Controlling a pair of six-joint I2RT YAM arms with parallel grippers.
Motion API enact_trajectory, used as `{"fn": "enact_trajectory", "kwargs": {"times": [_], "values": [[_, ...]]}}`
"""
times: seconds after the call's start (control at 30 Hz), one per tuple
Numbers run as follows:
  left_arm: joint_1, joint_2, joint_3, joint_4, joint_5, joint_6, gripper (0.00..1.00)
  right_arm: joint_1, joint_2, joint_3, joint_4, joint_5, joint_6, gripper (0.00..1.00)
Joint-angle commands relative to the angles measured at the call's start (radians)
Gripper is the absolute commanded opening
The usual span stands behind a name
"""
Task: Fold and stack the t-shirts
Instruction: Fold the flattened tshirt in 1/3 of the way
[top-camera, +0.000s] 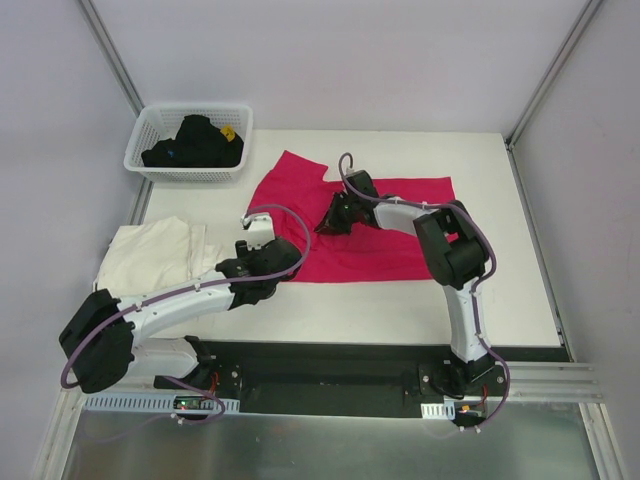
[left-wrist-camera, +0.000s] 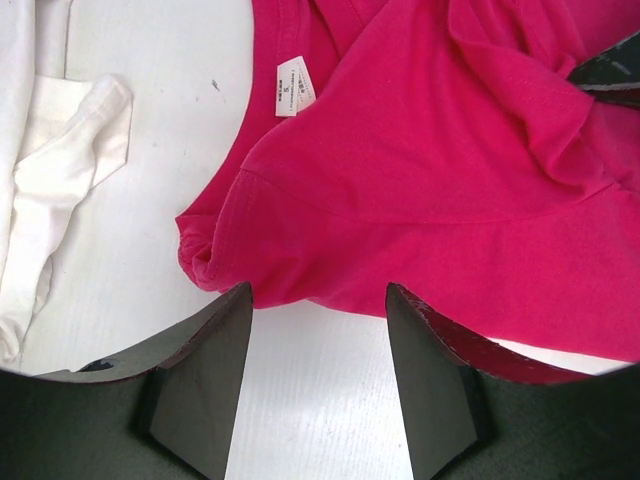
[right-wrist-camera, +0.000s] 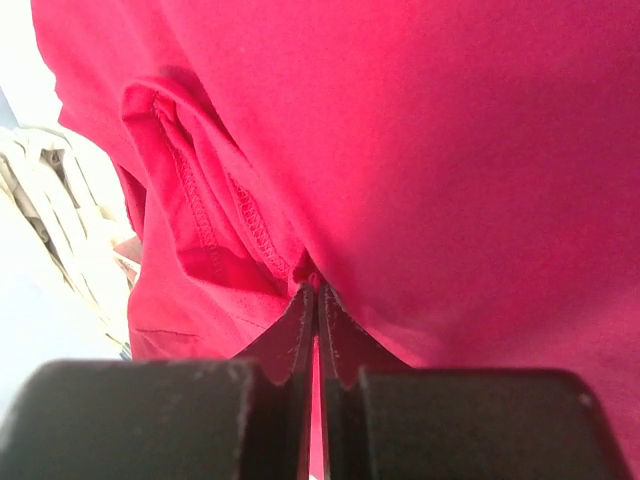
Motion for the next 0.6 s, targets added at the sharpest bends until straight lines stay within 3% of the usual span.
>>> {"fn": "enact_trajectory", "kwargs": {"times": [0.0,0.57], "values": [[-0.013,0.023,0.002,0.016,0.011,0.014,0.55,-0.024,-0.068,-0.009,-0.004,0.022,-0.009,0.01],[-0.013,0.087,0.015,0.037,0.044,0.017,0.55,-0.066,-0.054,0.059,-0.035,0.019,-0.02,0.01]]}}
